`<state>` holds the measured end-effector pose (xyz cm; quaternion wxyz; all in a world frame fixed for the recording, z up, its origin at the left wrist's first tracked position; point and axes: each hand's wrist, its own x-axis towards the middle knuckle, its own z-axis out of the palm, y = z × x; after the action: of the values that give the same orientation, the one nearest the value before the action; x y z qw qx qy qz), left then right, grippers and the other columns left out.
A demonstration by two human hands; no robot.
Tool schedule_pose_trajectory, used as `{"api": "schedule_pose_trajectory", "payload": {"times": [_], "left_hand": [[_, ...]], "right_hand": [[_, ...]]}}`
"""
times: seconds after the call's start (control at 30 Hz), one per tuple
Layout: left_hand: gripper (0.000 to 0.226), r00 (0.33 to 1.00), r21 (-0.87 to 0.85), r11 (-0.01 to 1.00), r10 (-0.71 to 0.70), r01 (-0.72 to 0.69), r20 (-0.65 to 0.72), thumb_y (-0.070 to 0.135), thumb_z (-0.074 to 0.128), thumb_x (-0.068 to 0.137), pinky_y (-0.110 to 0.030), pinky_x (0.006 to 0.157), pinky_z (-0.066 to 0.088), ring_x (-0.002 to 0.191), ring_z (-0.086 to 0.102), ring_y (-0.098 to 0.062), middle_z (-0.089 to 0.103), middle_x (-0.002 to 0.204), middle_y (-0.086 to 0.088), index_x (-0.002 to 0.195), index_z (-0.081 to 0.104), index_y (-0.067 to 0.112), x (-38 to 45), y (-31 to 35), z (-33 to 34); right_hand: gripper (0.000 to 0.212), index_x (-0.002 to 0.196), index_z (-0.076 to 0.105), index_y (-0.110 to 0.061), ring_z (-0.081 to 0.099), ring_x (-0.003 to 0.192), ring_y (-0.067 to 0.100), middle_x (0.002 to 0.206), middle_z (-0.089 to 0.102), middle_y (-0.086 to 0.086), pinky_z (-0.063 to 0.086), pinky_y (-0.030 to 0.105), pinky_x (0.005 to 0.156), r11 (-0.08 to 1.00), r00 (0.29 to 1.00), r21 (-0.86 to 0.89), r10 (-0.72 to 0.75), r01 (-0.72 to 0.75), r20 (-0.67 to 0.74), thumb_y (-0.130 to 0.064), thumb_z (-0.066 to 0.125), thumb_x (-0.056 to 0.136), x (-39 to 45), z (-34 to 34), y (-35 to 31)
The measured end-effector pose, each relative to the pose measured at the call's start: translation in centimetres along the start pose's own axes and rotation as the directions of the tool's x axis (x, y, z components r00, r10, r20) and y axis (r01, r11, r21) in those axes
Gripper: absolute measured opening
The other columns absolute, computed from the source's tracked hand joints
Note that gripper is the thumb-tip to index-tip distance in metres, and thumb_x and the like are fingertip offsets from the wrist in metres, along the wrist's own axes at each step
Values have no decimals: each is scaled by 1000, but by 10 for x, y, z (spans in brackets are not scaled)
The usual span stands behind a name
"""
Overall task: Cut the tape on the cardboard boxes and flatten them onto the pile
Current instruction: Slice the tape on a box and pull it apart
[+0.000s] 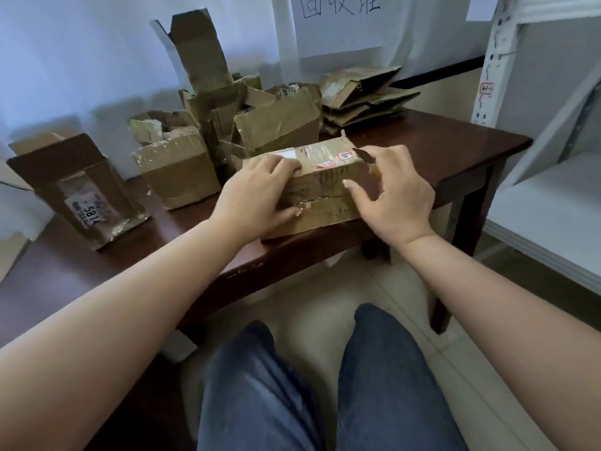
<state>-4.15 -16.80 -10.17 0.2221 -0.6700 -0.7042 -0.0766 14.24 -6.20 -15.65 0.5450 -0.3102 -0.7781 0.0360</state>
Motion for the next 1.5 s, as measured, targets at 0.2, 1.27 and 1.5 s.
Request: {"api": "schedule_pose_trajectory", "payload": {"times": [0.2,1.27,1.5], "left_hand": [[58,996,18,1000,27,-26,-81,36,73,80,-40,88,46,115,52,-29,54,125,-9,130,50,16,-1,-3,7],[69,982,278,946,184,-165,-44,15,51,69,-50,73,50,92,56,-40,50,119,-22,131,26,2,21,-15,4],[84,987,190,969,155,-160,40,19,58,69,-52,81,48,100,57,-40,50,121,-19,138,10,10,25,-15,-7]], "right_hand": [[75,129,45,-22,63,73,27,128,47,10,45,28,48,940,942,-206,-215,271,259,-39,83,67,4,9,9],[56,118,60,-15,64,62,24,112,61,6,27,21,47,815,891,-362,-388,452,237,-48,73,75,40,-3,-1],[53,114,62,-11,62,57,26,106,63,11,25,23,48,760,862,-408,-421,506,283,-37,77,71,47,6,-12]]}}
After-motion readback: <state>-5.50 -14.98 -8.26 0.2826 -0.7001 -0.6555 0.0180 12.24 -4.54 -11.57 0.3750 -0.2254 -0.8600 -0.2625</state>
